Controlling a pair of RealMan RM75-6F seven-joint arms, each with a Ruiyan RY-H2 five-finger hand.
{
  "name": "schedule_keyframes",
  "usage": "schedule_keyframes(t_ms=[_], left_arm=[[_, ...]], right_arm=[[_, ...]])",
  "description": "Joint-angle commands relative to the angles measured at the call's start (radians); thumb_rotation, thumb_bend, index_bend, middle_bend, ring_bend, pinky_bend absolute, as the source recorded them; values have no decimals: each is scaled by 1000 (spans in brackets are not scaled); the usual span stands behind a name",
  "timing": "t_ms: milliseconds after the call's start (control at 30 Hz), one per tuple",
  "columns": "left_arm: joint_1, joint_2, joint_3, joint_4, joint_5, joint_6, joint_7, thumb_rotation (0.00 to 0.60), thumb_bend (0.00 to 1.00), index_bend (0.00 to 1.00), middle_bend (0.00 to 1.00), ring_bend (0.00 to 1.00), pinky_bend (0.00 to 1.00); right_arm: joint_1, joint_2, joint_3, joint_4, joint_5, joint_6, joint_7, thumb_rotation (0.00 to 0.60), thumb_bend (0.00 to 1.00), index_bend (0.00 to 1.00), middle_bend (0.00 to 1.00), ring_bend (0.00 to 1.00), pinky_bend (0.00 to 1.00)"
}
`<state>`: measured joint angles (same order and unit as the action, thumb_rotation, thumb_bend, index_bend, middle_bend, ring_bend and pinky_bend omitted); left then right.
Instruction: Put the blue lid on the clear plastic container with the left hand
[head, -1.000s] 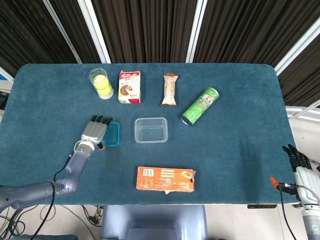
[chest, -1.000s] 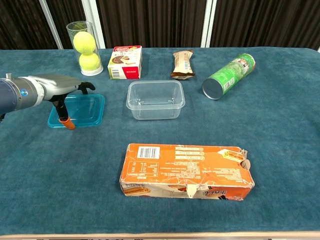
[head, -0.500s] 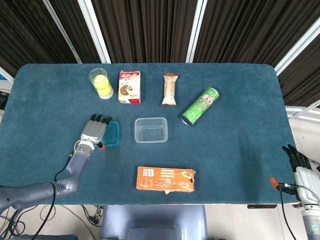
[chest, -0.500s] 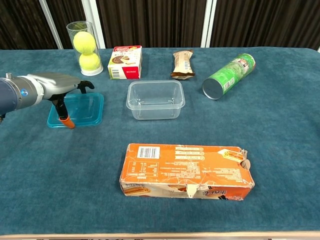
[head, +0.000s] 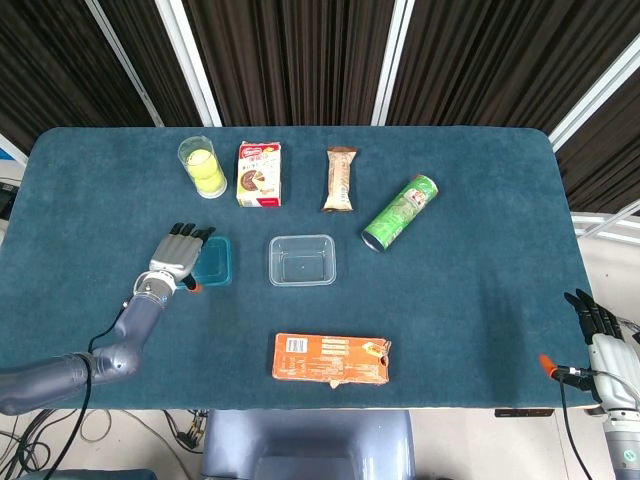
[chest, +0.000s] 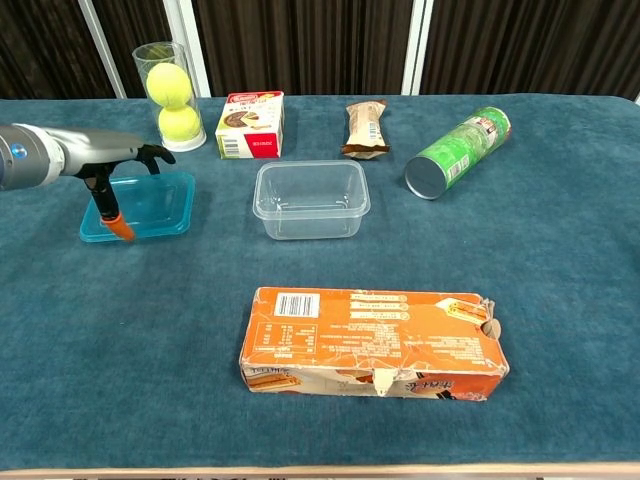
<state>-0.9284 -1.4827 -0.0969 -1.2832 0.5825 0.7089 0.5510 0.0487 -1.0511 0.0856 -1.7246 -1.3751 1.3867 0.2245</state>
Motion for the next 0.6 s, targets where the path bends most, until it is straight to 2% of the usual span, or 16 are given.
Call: schedule_keyframes(t_ms=[33, 367, 600], left_arm=[[-4, 23, -1, -15, 17, -9, -12, 600, 339, 63, 236, 0, 17], [-45, 129, -35, -139, 36, -42, -55, 600, 339, 63, 236, 0, 17], [-120, 183, -65, -217, -39, -81, -76, 600, 336, 63, 235, 0, 17]], right_arm=[[0, -1, 0, 0, 1, -1, -1, 600, 292, 97, 0, 0, 0], [0, -1, 0, -1, 3, -2, -4, 600, 292, 96, 0, 0, 0], [-1, -1, 1, 0, 3, -1, -3, 600, 292, 96, 0, 0, 0]])
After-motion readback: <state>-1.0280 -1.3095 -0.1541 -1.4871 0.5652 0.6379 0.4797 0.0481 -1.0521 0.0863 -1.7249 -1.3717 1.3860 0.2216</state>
